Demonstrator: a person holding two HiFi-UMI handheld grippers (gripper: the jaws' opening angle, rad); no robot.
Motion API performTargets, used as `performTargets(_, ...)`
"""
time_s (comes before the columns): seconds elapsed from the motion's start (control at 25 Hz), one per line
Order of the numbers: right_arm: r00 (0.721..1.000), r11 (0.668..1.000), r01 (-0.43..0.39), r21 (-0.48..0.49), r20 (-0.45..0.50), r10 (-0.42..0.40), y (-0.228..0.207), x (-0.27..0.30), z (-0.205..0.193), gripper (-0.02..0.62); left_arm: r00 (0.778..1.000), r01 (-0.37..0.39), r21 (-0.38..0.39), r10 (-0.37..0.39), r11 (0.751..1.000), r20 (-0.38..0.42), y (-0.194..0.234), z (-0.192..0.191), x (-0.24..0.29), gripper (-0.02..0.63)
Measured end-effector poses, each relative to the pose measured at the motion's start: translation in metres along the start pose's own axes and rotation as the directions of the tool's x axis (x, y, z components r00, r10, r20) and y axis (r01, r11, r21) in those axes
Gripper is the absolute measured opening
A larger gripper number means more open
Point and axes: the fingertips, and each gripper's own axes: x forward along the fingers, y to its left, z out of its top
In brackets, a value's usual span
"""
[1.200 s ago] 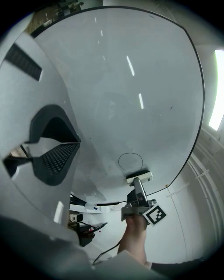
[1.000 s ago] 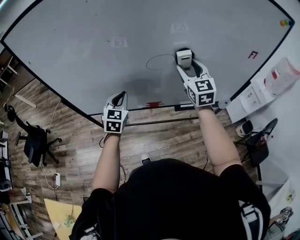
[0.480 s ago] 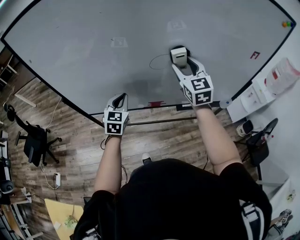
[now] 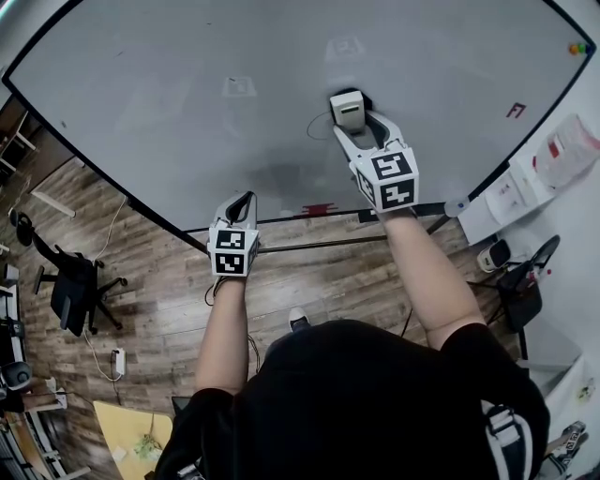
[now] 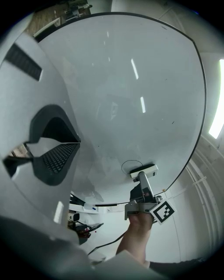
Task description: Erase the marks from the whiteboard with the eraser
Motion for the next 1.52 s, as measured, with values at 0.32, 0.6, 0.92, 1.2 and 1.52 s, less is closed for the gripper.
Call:
performTargets(0.32, 1.000, 1.000, -0.017, 0.009, 0.008, 0.017, 0.015, 0.007, 0.005, 0.229, 1.000, 0.016, 0.015, -0.016, 1.000, -0.009, -0.004, 0.001, 0.002, 0.012)
performTargets(0.6, 0.999, 0.999, -0.043, 0.004, 0.015, 0.043, 0.029, 0.016, 0.009, 0.229, 1.000, 0.015, 0.025, -0.015, 1.000, -0.011, -0.004, 0.003, 0.002, 0.012)
performTargets(0.92, 0.996, 0.996, -0.087, -0.011, 0.014, 0.087, 0.062, 0.029, 0.009, 0.229, 1.000, 0.000, 0.019, 0.000, 1.000, -0.020, 0.008, -0.005, -0.005, 0.012)
performTargets(1.2, 0.993, 0.993, -0.119, -0.027, 0.008, 0.119, 0.083, 0.036, 0.005, 0.229, 1.000, -0.007, 0.015, 0.007, 1.000, -0.023, 0.012, -0.009, -0.008, 0.012)
performTargets(1.52, 0.984, 0.983, -0.178, -0.037, -0.027, 0.177, 0.108, 0.046, -0.010, 0.229, 0.999, -0.018, 0.006, 0.018, 1.000, -0.035, 0.016, -0.015, -0.007, 0.012)
